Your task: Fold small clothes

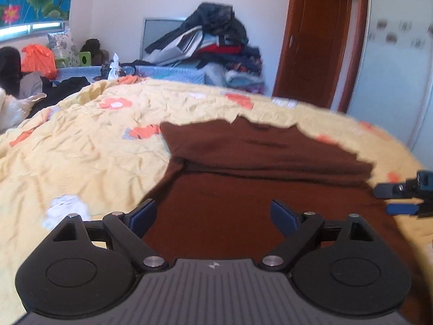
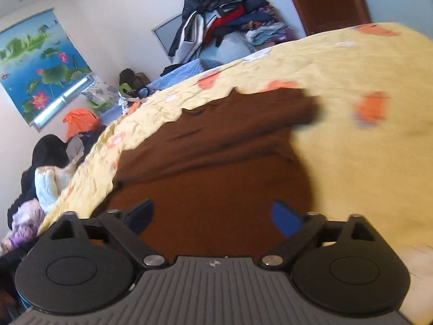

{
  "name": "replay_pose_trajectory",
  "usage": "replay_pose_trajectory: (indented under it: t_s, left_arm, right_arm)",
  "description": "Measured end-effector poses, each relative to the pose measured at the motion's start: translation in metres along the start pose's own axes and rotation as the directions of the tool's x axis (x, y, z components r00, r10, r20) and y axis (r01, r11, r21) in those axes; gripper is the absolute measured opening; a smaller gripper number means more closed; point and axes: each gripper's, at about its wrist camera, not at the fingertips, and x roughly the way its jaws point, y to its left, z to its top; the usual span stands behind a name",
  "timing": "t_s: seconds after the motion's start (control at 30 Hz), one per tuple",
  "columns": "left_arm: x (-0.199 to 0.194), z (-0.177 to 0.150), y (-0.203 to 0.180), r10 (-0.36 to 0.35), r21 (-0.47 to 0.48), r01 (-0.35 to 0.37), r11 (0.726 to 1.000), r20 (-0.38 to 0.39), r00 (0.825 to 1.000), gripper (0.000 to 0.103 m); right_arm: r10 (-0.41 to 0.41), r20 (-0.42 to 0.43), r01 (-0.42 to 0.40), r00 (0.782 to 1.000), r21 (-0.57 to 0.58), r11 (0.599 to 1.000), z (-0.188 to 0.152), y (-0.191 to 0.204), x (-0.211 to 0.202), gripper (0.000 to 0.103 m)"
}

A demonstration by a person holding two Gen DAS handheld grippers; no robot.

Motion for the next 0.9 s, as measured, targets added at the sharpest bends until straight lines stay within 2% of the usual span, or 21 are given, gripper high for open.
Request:
replay_pose_trajectory:
  t_s: [0.03, 0.1, 0.13, 0.17, 0.2, 0.23, 0.27, 0.33, 0.4, 0.43, 0.53, 0.7, 0.83, 0.9]
  left_arm:
    - [0.019, -0.003, -0.008, 0.043, 0.033, -0.042, 0.999, -0.032, 0.999, 0.091]
    - [0.052, -0.015, -0.012, 0.122, 0.077, -0.113, 0.991, -0.133, 0.984, 0.093]
    - [0.047, -0.023, -0.004, 0.097, 0.039, -0.094, 0.995, -0.082, 0.992, 0.093]
    - [0.045, -0.024, 0.001, 0.081, 0.038, -0.078, 0.996, -0.091, 0.993, 0.093]
    - [0.042, -0.025, 0.005, 0.071, 0.042, -0.067, 0.997, -0.092, 0.993, 0.093]
    - [0.039, -0.026, 0.008, 0.059, 0.041, -0.055, 0.998, -0.088, 0.994, 0.093]
    - [0.036, -0.027, 0.011, 0.042, 0.037, -0.039, 0.999, -0.087, 0.995, 0.096]
    - [0.036, -0.028, 0.013, 0.014, 0.029, -0.011, 1.000, -0.091, 0.996, 0.102]
    - [0.037, -0.028, 0.008, 0.022, 0.049, -0.017, 0.999, -0.100, 0.995, 0.103]
    - [0.038, -0.029, 0.004, 0.032, 0.061, -0.025, 0.998, -0.103, 0.994, 0.103]
    - [0.044, -0.028, -0.001, 0.036, 0.068, -0.029, 0.997, -0.108, 0.994, 0.103]
    - [0.030, -0.035, -0.002, 0.031, 0.135, -0.015, 0.991, -0.117, 0.993, 0.103]
    - [0.020, -0.042, 0.011, -0.010, 0.125, 0.026, 0.992, -0.132, 0.991, 0.103]
    - [0.016, -0.041, 0.013, 0.017, 0.148, 0.003, 0.989, -0.136, 0.991, 0.103]
  right_arm:
    - [-0.030, -0.018, 0.029, 0.999, -0.018, 0.999, 0.004, 0.006, 0.023, 0.094]
    - [-0.172, -0.051, 0.167, 0.984, -0.089, 0.982, 0.002, 0.015, 0.059, 0.097]
    - [-0.220, -0.047, 0.211, 0.974, -0.145, 0.967, -0.004, 0.018, 0.069, 0.099]
    - [-0.249, 0.002, 0.242, 0.969, -0.242, 0.940, -0.012, 0.025, 0.071, 0.103]
    - [-0.299, 0.000, 0.282, 0.954, -0.334, 0.899, -0.020, 0.027, 0.076, 0.103]
    - [-0.308, 0.050, 0.300, 0.950, -0.414, 0.859, -0.032, 0.028, 0.073, 0.103]
    - [-0.282, 0.036, 0.275, 0.959, -0.373, 0.886, -0.030, 0.020, 0.066, 0.103]
    - [-0.311, 0.057, 0.312, 0.949, -0.331, 0.891, -0.028, 0.004, 0.053, 0.103]
    - [-0.299, 0.077, 0.308, 0.951, -0.276, 0.910, -0.027, -0.008, 0.042, 0.103]
    - [-0.300, 0.077, 0.310, 0.951, -0.275, 0.910, -0.027, -0.008, 0.041, 0.103]
    - [-0.357, 0.076, 0.360, 0.931, -0.346, 0.867, -0.030, 0.003, 0.052, 0.103]
    - [-0.351, 0.074, 0.355, 0.934, -0.333, 0.874, -0.032, -0.001, 0.047, 0.103]
    - [-0.351, 0.073, 0.355, 0.933, -0.336, 0.872, -0.033, 0.003, 0.047, 0.103]
    - [-0.351, 0.070, 0.353, 0.934, -0.344, 0.870, -0.033, 0.004, 0.049, 0.103]
